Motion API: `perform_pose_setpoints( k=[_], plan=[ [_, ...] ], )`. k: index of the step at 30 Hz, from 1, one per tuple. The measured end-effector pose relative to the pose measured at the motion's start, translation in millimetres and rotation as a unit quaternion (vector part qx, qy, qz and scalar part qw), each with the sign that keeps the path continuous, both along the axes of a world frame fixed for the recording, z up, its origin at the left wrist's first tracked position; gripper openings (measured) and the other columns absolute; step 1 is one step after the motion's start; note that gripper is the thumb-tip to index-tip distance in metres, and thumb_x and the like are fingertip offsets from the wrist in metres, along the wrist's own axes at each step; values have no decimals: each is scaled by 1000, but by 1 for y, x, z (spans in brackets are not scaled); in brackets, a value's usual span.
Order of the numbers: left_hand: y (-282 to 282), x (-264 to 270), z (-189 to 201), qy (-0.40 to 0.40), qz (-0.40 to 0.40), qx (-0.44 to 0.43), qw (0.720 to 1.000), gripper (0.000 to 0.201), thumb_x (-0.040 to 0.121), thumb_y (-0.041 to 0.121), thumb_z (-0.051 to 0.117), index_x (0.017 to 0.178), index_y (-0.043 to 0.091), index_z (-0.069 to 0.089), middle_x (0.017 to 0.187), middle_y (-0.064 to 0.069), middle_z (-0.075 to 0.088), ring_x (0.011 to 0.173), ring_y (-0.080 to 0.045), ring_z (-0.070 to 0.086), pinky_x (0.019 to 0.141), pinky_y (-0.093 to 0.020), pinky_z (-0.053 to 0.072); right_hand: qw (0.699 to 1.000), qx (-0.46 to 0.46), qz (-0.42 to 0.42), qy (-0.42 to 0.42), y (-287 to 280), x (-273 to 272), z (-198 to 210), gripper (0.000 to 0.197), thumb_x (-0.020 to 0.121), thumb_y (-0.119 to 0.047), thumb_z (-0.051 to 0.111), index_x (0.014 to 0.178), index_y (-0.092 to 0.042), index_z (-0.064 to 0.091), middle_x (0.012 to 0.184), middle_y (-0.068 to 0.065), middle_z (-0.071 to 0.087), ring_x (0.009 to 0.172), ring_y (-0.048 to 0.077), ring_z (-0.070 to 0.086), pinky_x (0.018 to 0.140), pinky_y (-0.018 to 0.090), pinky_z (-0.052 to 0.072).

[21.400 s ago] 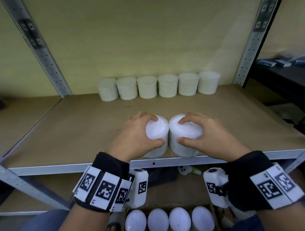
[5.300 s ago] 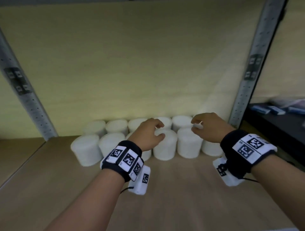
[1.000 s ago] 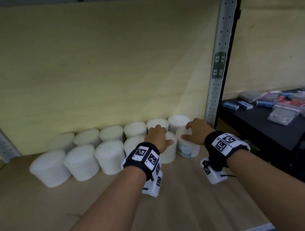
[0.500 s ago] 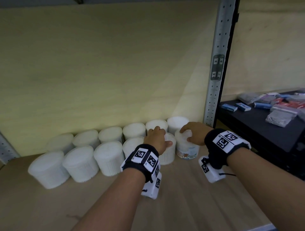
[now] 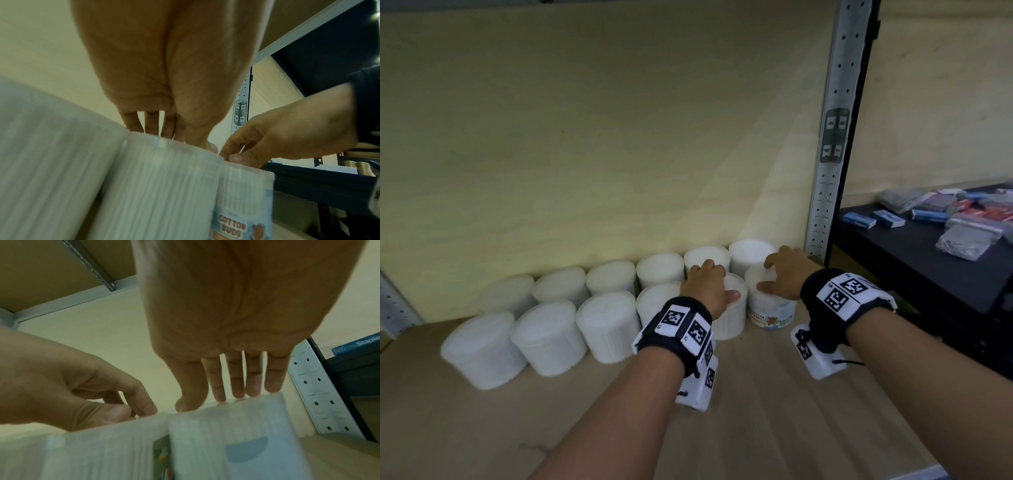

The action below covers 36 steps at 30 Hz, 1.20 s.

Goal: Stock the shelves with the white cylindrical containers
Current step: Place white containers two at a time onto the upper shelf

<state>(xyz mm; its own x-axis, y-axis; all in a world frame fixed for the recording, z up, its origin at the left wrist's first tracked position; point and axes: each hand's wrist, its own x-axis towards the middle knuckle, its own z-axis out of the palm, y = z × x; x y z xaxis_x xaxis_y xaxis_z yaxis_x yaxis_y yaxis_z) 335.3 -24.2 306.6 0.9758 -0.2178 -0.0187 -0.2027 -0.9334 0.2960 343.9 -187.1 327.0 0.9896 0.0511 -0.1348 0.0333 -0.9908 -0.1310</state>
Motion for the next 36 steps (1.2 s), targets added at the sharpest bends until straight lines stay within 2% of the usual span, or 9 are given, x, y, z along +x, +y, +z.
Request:
perform_pose_setpoints(
  k=[5, 8, 11, 15, 18, 25, 32, 36],
  plan=[
    [0, -1, 0, -4, 0, -1, 1000, 50, 93, 39, 53, 132, 9, 45, 132, -10, 43, 124, -30, 38, 101, -39, 37, 999, 2, 44, 24, -4, 3, 0, 51, 92, -35, 54, 140, -23, 42, 148, 4, 34, 135, 27, 34, 111, 38, 33],
    [0, -1, 0, -3, 2, 0, 1000, 49, 93, 39, 53, 131, 8, 46, 131, -10, 43, 124, -29, 38, 101, -40, 37, 998, 6, 45, 38, -6, 2, 1, 55, 93, -32, 52, 145, -26, 34, 152, 3, 30, 140, 28, 28, 116, 41, 28],
    [0, -1, 0, -3, 0, 0, 1000, 49, 93, 39, 53, 131, 9, 46, 131, -10, 43, 124, -29, 38, 102, -40, 37, 999, 22, 26, 23, -4, 0, 3, 61, 93, -35, 52, 148, -25, 27, 152, 5, 29, 139, 32, 26, 113, 44, 30],
    [1, -1, 1, -1, -2, -3, 1000, 50, 93, 39, 53, 131, 9, 46, 131, -10, 43, 124, -29, 38, 102, -39, 37, 1000, 1, -18, 2, 3, -2, 4, 58, 92, -48, 49, 139, -15, 43, 142, 12, 36, 134, 35, 29, 107, 43, 34],
    [1, -1, 1, -2, -2, -1, 1000, 51, 93, 39, 53, 132, 8, 45, 131, -10, 43, 124, -29, 38, 102, -39, 37, 1000, -16, -19, 12, 7, -2, 0, 60, 90, -52, 51, 135, -12, 45, 139, 13, 37, 132, 35, 32, 106, 43, 35],
    [0, -1, 1, -5, -6, 9, 1000, 52, 93, 40, 53, 133, 8, 44, 132, -10, 42, 125, -29, 38, 102, -39, 37, 1000, -6, 2, 17, 4, -1, 5, 55, 89, -45, 56, 135, -16, 45, 139, 10, 39, 131, 30, 35, 106, 39, 36],
    [1, -2, 1, -7, -7, 7, 1000, 50, 93, 39, 53, 132, 9, 45, 132, -10, 42, 125, -30, 38, 102, -40, 38, 997, 1, 56, 50, -1, -3, 12, 55, 90, -27, 60, 141, -24, 40, 149, 4, 34, 135, 24, 38, 109, 33, 35],
    [1, -2, 1, -8, -8, 8, 1000, 51, 93, 39, 53, 134, 9, 44, 133, -10, 42, 125, -30, 38, 101, -40, 38, 998, 27, 50, 33, -2, -1, 14, 53, 91, -31, 58, 141, -24, 41, 149, 4, 33, 136, 25, 36, 110, 34, 34]
  ],
)
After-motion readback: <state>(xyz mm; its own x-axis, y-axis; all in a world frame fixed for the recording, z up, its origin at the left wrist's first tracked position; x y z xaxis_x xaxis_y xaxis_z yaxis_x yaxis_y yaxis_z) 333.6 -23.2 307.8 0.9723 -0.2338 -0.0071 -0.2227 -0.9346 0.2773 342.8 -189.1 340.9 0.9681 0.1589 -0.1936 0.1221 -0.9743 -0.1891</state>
